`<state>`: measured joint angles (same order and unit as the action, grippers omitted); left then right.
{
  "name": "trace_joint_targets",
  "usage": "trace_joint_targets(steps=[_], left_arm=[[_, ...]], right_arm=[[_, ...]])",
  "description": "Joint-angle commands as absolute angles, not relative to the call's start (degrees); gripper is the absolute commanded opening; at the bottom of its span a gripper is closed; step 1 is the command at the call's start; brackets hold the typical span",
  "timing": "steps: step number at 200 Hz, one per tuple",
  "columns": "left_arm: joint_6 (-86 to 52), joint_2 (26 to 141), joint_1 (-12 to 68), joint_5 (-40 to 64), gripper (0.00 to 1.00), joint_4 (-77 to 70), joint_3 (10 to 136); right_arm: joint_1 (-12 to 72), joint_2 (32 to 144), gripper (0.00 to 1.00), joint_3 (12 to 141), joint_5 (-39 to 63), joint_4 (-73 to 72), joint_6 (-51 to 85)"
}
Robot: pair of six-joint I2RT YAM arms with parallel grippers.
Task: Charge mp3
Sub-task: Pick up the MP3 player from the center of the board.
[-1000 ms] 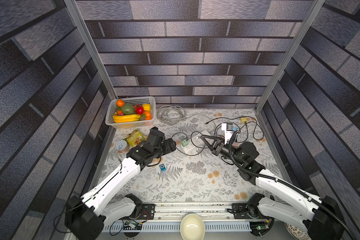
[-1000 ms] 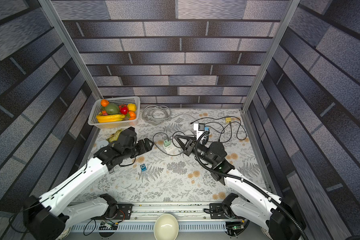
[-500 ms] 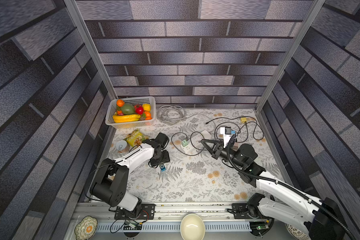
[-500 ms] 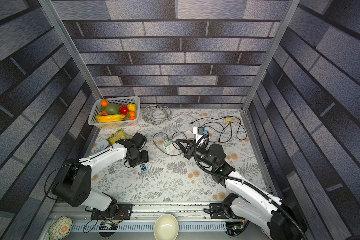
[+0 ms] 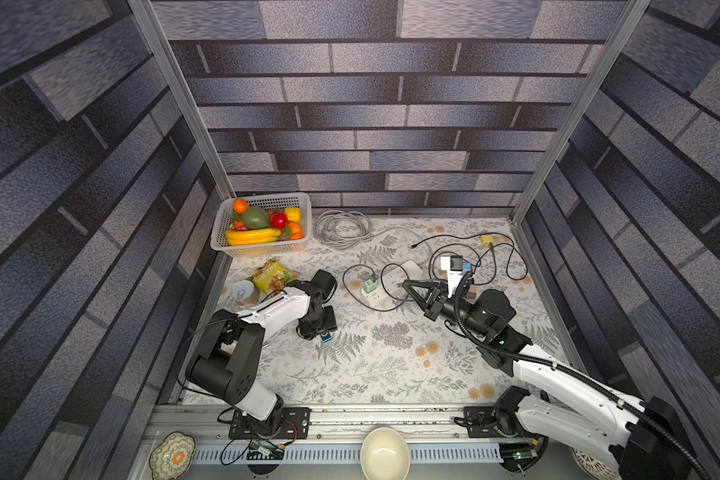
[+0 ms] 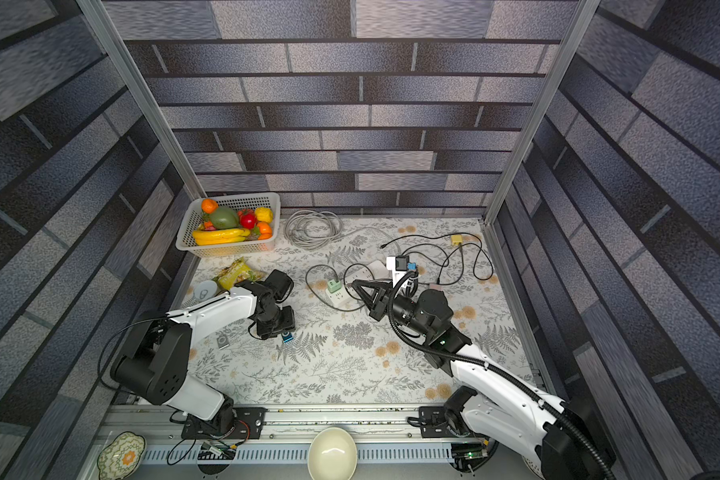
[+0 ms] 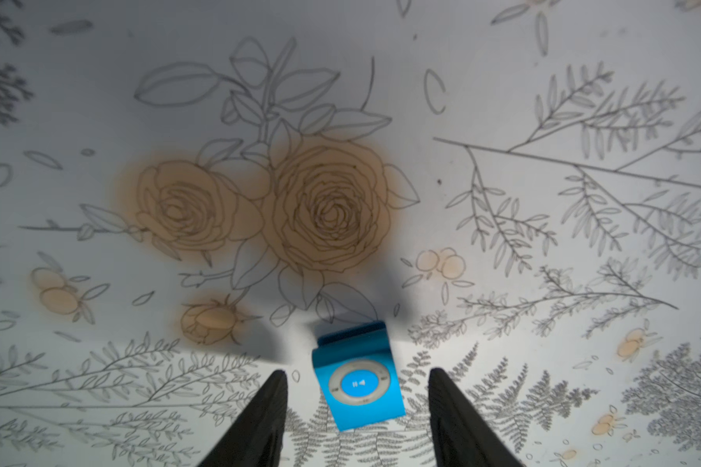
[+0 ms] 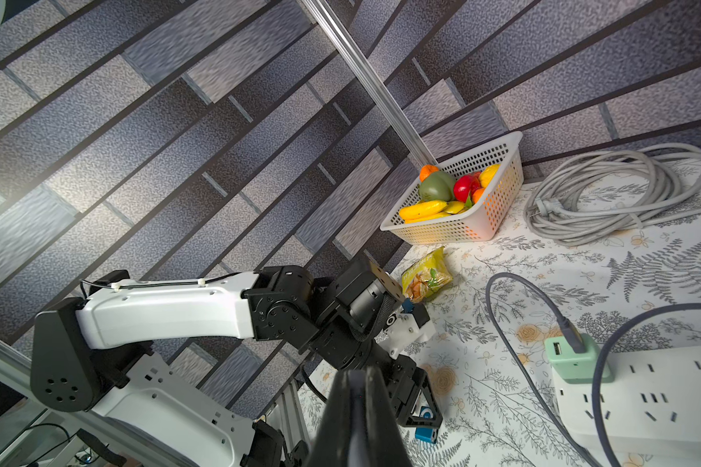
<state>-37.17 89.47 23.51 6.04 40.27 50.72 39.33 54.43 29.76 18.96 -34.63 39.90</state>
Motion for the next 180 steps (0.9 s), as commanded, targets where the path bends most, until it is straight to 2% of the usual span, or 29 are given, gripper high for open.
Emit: trace_joint_targets(steps=[1,123,180], left_arm=[[-35.8,90.5,23.1,7.2,0.57,41.1,50.2],[-34.3,94.2,22.1,8.4,0.48,39.4,51.7],[-33.3,94.8,22.5,9.2,0.39,39.1,52.3]], right_arm=[[39.1,53.3,0.0,28.9,18.8,-35.1,38.8],[39.1,53.1,0.0,28.6,19.1,-34.6,37.8],[39.0,52.6,0.0,28.5,19.1,-33.7,37.3]])
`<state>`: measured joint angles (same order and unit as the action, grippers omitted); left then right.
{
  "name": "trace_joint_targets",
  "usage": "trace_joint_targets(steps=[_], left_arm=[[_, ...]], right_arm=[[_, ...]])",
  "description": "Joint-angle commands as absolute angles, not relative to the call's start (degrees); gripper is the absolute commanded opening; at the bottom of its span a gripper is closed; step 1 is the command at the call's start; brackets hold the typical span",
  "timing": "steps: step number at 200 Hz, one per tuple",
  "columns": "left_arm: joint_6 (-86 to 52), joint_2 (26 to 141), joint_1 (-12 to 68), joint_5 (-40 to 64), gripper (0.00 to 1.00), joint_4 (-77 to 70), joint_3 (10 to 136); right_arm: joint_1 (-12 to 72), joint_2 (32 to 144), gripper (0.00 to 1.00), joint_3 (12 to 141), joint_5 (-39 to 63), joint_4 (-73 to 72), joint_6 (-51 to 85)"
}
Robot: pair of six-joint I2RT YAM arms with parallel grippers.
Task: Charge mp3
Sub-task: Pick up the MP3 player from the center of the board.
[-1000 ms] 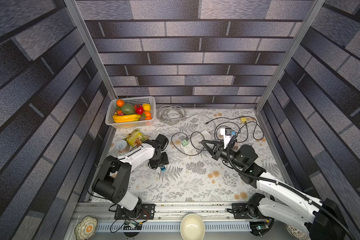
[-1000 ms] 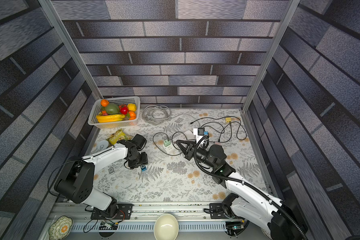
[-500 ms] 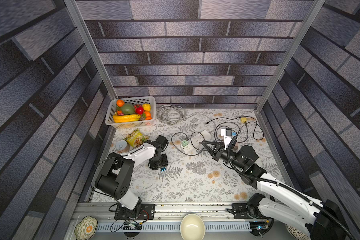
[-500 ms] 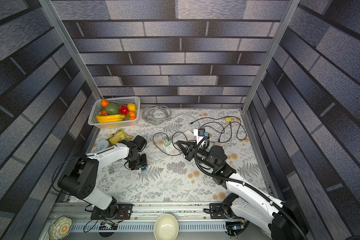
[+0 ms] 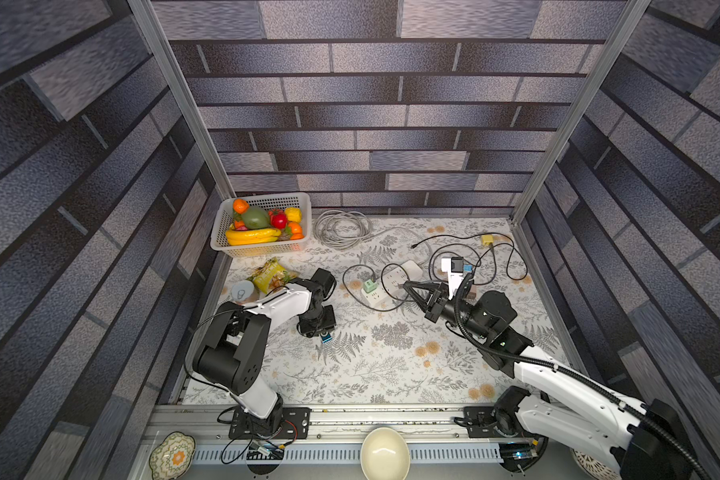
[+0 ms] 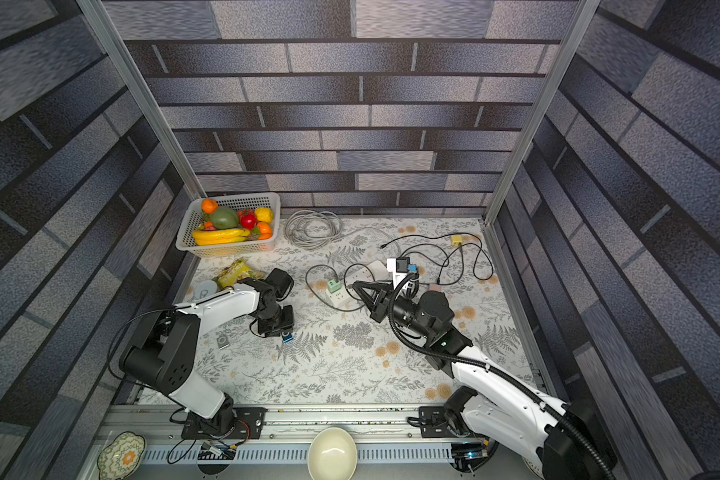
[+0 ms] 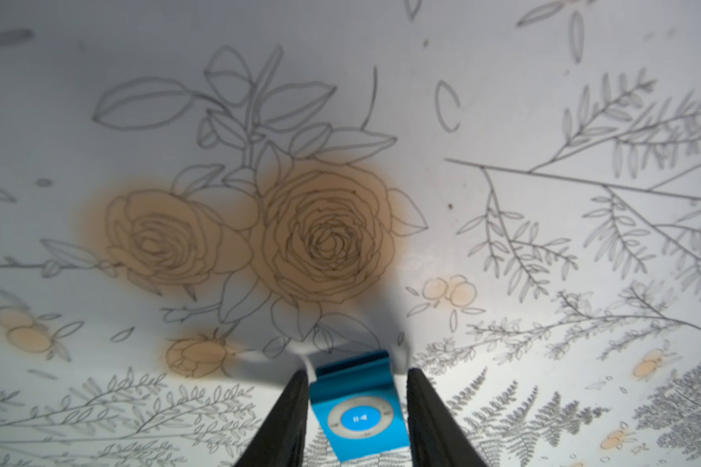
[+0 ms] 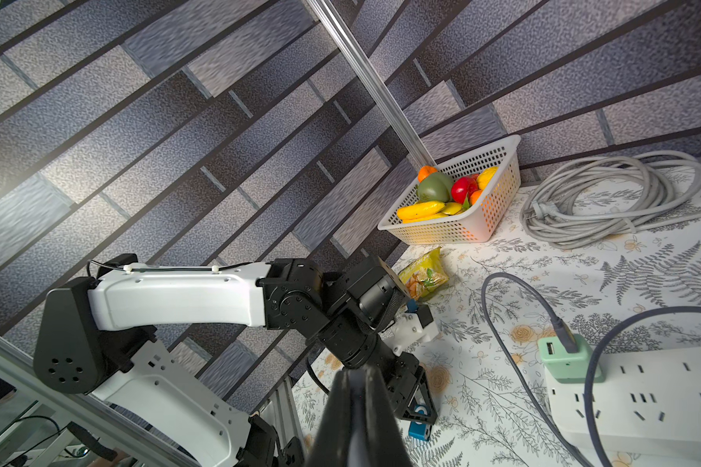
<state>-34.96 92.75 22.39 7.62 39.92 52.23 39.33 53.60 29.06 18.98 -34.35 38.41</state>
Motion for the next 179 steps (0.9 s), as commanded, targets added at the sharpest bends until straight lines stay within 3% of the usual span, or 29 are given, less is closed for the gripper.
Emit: trace_joint_targets(steps=[1,32,75,105,134,151,179], left_arm=[[-33.2,94.8,22.5,9.2,0.38,39.2,52.3],[-32.7,94.6,22.9,9.5,0.33,39.0,51.9],[-32.4,88.9,23.6,13.1,0.18,32.2,48.6],[-37.8,75.7,24.8,25.1,0.1,11.0,40.3],[-49.0,62.9,24.8,32.9,0.06,-15.3,31.9],[-51.7,58.9,24.7,35.3,0.0,-21.5,30.9],[-53.3,55.3,24.7,38.3,0.0,-26.4,30.1]], right_arm=[[39.0,52.5,0.0,28.5,19.0,-33.7,37.3],[39.1,52.3,0.0,28.4,18.8,-33.4,37.2],[39.0,53.1,0.0,28.9,19.1,-33.7,37.1],[39.3,55.8,0.0,31.0,22.0,-34.5,35.4],[42.7,57.7,0.0,36.3,20.8,-30.0,24.4],[44.8,59.5,0.0,39.6,20.2,-27.9,18.4],[47.8,63.8,0.0,44.1,20.4,-26.0,12.8]])
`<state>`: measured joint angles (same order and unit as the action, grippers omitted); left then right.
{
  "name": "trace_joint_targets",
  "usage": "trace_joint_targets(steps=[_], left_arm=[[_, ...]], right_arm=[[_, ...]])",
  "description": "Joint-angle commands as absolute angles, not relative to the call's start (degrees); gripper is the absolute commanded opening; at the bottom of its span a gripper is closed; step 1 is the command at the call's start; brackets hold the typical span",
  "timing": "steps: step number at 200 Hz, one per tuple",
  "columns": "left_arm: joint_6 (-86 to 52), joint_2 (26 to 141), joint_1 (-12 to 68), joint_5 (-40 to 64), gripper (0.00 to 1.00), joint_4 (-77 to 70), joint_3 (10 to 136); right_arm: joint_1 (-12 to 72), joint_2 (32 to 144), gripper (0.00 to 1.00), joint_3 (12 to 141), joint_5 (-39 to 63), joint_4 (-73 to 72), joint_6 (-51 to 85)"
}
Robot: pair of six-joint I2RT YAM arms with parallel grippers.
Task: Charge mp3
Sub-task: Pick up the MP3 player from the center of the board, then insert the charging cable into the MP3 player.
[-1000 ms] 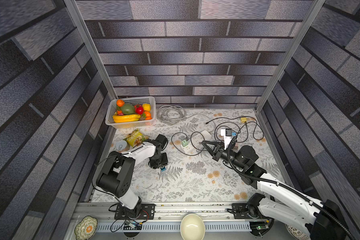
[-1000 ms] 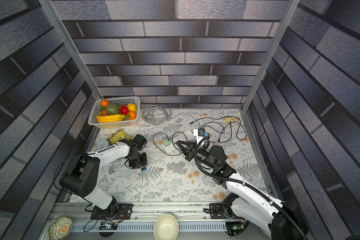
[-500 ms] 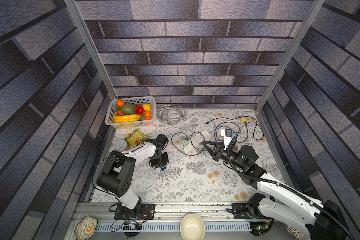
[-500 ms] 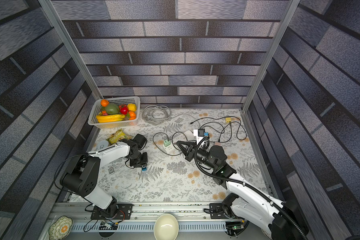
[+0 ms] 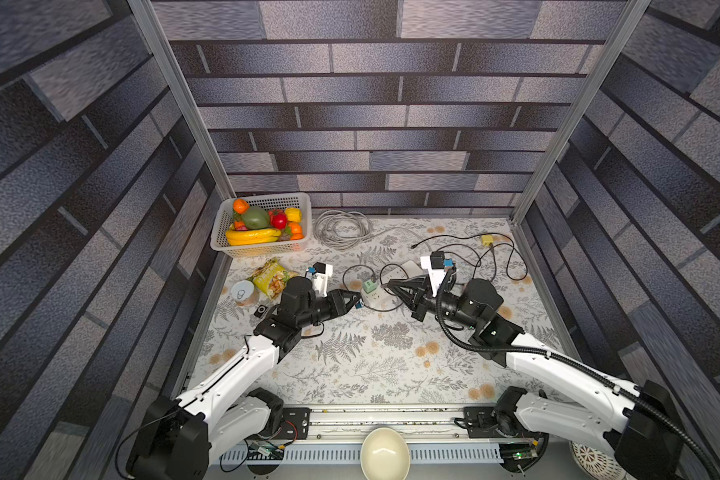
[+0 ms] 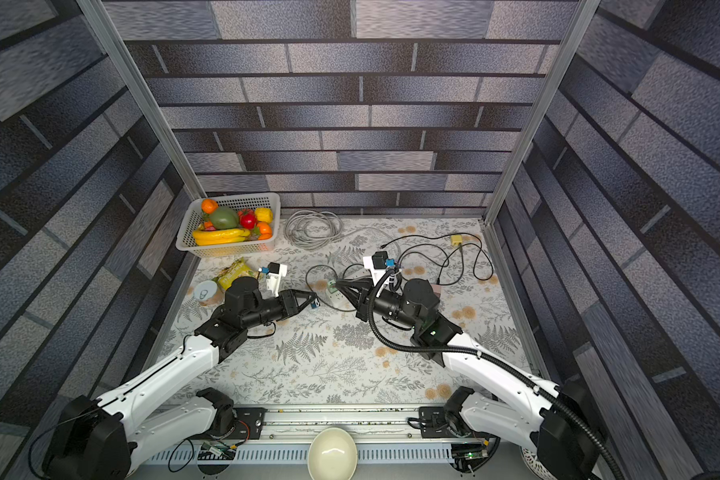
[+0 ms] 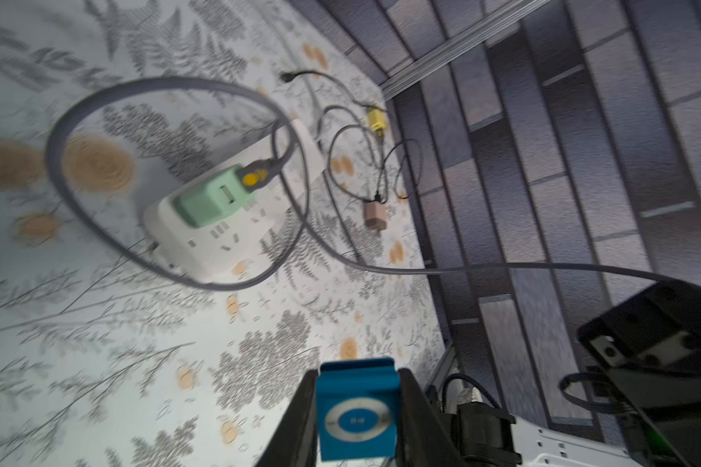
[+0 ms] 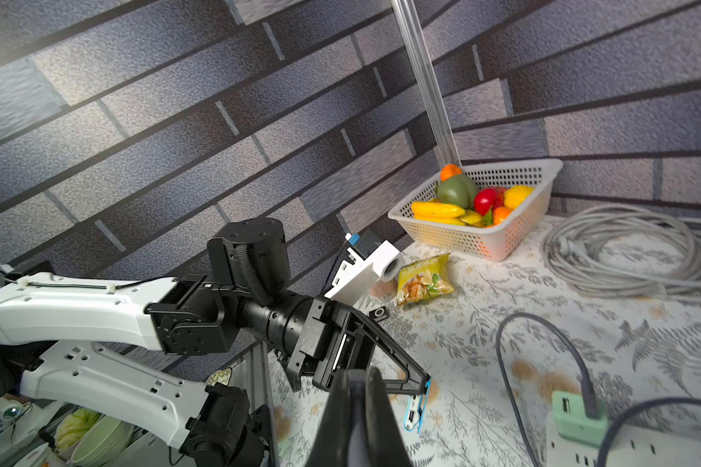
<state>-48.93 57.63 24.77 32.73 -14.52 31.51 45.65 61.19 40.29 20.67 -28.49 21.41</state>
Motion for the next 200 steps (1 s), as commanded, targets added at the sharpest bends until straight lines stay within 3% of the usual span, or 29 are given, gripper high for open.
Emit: trace_joint_targets(steps=[1,200], left_arm=[[-53.4,55.3,24.6,38.4,0.0,-26.5,30.1],[-57.9,54.2,21.8,41.1,0.0,-31.8,27.8]], right_arm=[[47.9,63.9,0.0,44.2,20.4,-26.0,12.6],[52.2,70.9,0.0,50.5,12.3,-16.8,5.4]])
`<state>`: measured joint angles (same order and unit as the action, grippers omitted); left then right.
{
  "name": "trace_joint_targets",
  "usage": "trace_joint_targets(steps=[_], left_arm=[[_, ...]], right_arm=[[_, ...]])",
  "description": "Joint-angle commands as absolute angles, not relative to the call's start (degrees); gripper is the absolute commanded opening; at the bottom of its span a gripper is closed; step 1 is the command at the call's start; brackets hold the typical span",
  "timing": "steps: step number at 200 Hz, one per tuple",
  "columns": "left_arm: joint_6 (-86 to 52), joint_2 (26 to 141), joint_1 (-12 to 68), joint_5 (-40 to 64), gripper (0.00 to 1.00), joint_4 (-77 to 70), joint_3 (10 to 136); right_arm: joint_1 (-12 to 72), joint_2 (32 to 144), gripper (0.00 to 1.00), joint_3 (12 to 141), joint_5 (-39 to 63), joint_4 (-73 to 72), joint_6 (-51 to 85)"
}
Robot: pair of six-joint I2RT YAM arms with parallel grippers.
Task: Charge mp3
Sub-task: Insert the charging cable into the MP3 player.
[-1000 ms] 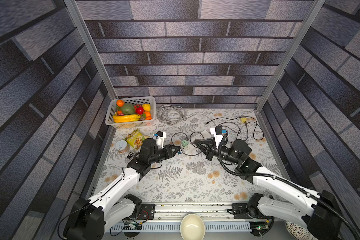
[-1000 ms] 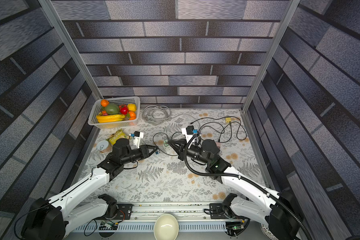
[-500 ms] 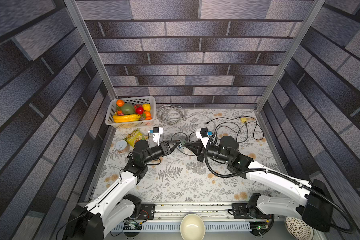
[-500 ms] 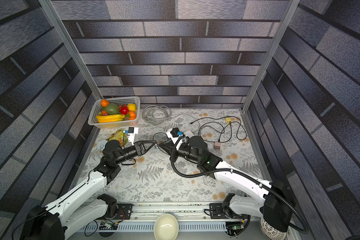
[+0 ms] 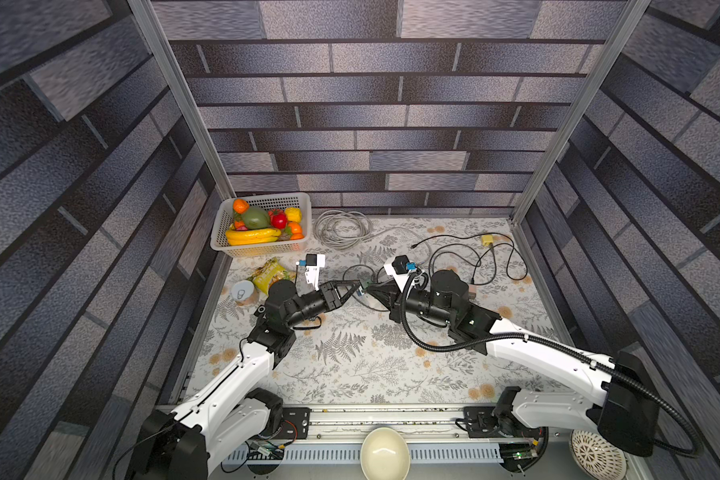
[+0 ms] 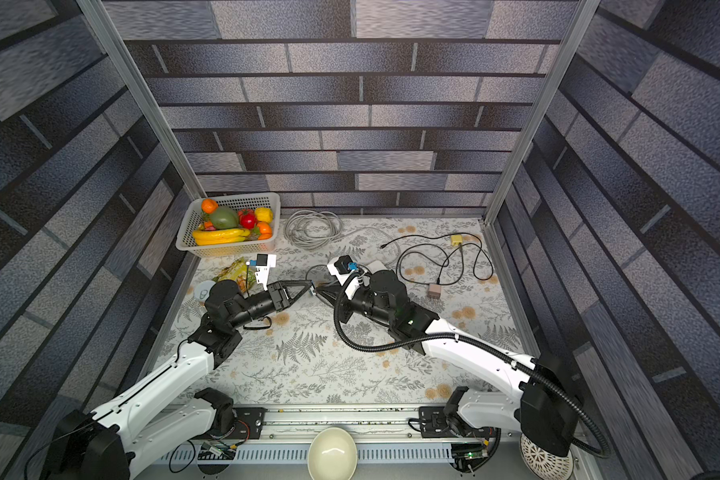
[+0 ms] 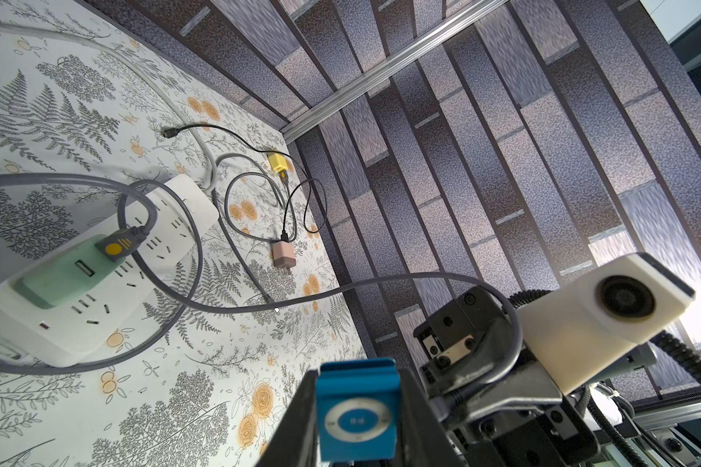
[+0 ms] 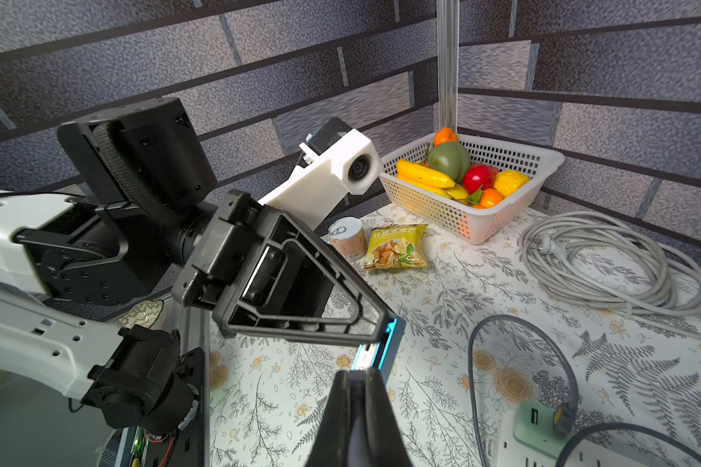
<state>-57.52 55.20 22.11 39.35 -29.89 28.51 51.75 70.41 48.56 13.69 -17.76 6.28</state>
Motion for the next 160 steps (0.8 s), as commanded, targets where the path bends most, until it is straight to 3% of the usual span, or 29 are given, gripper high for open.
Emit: trace_joint_targets(steps=[1,160], left_arm=[[-57.9,54.2,21.8,41.1,0.0,-31.8,27.8],[-58.3,53.4,21.4,40.0,0.0,-32.2,28.0]], right_arm=[[52.3,70.9,0.0,50.5,12.2,-16.8,5.3],[52.4,72.6,0.0,49.7,12.7,-15.2,6.6]])
